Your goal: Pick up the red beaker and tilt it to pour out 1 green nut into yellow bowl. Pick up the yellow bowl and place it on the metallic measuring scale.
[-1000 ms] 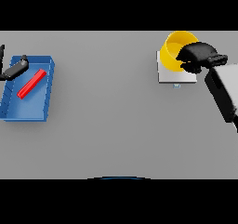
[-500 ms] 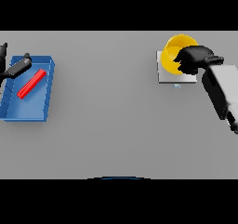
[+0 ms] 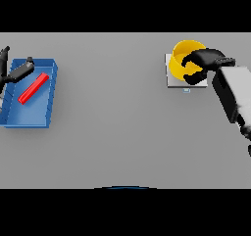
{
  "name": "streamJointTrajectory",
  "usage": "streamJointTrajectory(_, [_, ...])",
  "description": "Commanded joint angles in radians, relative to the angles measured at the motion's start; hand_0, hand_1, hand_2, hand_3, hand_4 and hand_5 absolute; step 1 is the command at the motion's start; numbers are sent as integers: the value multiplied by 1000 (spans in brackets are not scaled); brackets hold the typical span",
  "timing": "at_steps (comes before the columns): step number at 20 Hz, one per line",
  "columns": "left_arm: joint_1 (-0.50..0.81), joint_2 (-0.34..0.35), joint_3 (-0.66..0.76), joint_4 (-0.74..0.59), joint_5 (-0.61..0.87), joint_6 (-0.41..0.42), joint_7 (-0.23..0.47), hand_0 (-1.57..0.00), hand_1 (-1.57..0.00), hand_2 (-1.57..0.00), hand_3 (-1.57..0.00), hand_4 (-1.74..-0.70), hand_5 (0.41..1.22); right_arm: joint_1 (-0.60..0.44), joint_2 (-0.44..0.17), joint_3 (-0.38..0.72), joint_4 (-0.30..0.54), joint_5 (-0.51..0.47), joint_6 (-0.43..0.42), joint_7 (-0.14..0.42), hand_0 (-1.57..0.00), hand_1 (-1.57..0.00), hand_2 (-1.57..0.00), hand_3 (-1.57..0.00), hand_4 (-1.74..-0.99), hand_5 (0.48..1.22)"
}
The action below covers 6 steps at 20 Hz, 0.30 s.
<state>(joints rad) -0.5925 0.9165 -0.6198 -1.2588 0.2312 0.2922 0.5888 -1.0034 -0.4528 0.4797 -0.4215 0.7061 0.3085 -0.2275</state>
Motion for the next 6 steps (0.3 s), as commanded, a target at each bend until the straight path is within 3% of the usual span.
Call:
streamJointTrajectory(1, [-4, 5, 4, -10, 5, -1, 6, 1, 1, 1, 1, -812, 736, -11, 0, 3, 14, 6, 2, -12, -163, -144, -288, -475, -1356, 755])
streamJointTrajectory(6, [-13, 5, 8, -4, 10, -8, 12, 1, 1, 1, 1, -821, 734, -32, 12, 16, 62, 26, 4, -32, -53, -47, -115, -348, -1308, 733])
